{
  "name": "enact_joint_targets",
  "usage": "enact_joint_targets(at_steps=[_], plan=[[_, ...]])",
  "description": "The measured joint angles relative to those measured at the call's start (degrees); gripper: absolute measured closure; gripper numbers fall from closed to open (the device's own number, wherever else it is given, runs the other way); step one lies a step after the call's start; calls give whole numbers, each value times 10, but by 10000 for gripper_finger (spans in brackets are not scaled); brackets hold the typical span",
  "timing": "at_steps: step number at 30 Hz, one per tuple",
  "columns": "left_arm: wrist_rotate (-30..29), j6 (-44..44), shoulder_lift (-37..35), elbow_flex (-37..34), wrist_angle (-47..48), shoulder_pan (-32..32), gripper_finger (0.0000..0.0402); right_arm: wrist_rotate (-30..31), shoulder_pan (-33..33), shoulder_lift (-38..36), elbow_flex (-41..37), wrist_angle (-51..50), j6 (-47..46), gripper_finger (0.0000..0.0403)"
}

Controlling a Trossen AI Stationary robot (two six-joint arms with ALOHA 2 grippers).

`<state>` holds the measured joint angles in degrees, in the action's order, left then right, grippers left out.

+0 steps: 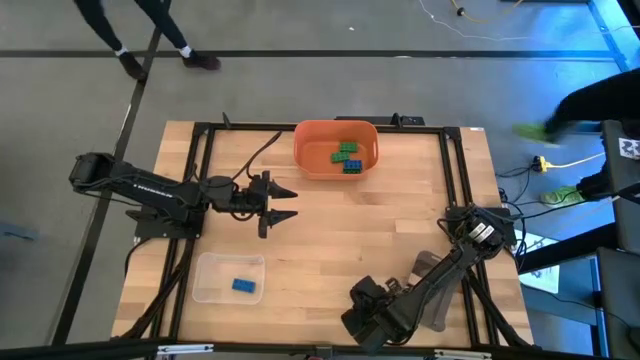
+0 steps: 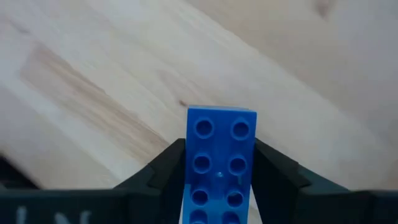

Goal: Sort & place blocks by color
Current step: Put the blue 8 stud game piece into the white transparent bin

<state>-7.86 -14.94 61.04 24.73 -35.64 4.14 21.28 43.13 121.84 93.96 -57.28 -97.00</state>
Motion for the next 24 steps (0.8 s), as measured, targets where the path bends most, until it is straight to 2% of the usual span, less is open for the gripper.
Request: enact_joint_targets(at_steps=[7, 11, 18, 24], plan=[[0, 0, 0, 0, 0, 0, 140, 73, -19, -1, 58, -11, 183, 254], [0, -1, 0, 0, 0, 0, 140, 103, -38, -1, 98, -55, 261, 254], [0, -2, 0, 0, 8, 1, 140, 103, -73, -5, 116, -207, 298, 259], [0, -2, 0, 0, 12, 1, 140, 68, -94, -48, 52, -208, 318, 259]])
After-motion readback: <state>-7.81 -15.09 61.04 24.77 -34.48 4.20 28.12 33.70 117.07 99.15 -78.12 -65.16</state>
